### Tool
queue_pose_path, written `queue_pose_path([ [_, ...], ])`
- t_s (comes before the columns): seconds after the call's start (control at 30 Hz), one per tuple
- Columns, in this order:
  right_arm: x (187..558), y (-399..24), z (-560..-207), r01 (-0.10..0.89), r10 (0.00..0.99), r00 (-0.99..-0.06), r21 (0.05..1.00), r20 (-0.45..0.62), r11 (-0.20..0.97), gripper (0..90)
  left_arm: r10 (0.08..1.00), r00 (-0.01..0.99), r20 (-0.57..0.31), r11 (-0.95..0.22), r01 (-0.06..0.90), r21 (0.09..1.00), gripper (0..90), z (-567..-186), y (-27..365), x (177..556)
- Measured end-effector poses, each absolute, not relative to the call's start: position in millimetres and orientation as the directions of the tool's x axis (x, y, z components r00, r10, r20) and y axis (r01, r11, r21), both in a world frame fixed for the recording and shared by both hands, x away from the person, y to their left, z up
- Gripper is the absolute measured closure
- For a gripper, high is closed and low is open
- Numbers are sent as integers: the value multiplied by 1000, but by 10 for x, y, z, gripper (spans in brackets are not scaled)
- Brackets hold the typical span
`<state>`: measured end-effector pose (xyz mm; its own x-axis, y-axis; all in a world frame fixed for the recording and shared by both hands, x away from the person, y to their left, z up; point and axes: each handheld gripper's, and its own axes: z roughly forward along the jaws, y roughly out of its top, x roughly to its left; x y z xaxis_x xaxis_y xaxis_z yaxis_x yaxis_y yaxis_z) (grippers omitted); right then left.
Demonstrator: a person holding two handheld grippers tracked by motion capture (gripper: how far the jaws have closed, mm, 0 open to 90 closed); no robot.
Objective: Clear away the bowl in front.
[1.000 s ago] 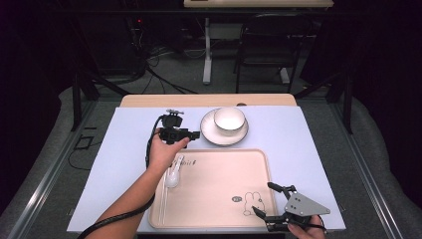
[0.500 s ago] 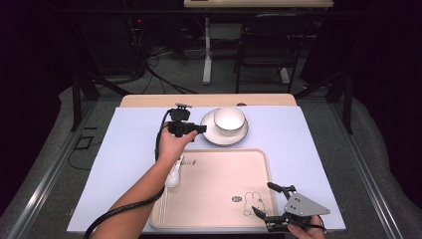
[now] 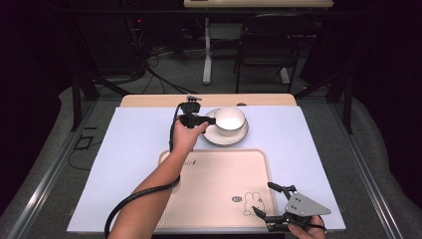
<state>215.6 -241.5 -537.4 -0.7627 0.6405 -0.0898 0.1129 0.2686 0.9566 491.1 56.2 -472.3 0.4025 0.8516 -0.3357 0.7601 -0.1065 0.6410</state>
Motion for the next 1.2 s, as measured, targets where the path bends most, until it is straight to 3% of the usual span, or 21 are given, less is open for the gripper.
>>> queue_pose_path([
  [1.2, 2162, -2428, -5370, 111, 638, -765, 958, -87, 264, 145, 874, 344, -343, -81, 800, 594, 431, -5117, 227, 5132],
])
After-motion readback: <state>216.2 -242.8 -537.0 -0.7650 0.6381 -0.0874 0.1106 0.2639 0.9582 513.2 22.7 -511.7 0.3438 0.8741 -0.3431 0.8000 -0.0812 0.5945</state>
